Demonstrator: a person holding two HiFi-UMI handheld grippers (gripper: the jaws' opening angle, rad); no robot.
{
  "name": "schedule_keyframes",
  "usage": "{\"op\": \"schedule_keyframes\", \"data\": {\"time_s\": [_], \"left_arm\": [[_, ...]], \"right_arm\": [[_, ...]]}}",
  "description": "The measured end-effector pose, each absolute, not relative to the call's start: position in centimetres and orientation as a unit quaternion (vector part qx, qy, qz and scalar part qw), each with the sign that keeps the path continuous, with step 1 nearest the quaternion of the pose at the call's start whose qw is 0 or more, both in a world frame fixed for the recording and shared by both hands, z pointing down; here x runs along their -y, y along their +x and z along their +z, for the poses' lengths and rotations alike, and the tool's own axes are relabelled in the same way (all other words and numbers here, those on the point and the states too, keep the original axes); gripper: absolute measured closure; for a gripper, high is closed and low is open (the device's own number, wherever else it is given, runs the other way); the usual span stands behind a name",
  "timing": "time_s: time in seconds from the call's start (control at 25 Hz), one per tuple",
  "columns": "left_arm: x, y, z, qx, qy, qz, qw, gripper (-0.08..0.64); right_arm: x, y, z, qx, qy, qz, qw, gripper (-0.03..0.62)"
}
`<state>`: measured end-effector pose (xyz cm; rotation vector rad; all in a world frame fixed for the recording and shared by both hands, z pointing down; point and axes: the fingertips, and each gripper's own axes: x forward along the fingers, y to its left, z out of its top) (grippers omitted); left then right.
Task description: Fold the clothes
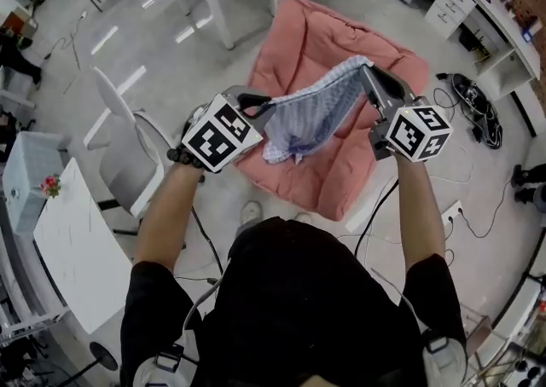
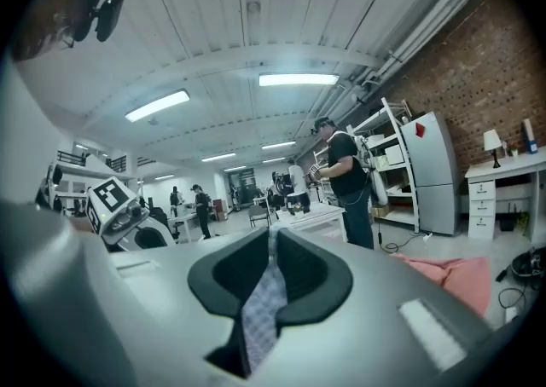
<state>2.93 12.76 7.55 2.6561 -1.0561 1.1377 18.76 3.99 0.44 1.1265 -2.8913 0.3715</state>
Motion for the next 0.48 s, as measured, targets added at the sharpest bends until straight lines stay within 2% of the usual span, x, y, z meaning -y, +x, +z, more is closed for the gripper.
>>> {"op": "schedule_keyframes", "data": {"time_s": [0.2, 0.48], "left_arm": [[-13.2, -0.5, 7.9, 0.387, 0.841, 0.375, 0.053, 0.509], [-12.4, -8.9, 11.3, 0.428, 0.818, 0.369, 0.105, 0.509]], "right_arm": [[0.0, 13.9, 0.4, 0.944, 0.310, 0.103, 0.041, 0.556], [4.3, 2.1, 4.4, 0.959, 0.247, 0.110, 0.088, 0.556]]}}
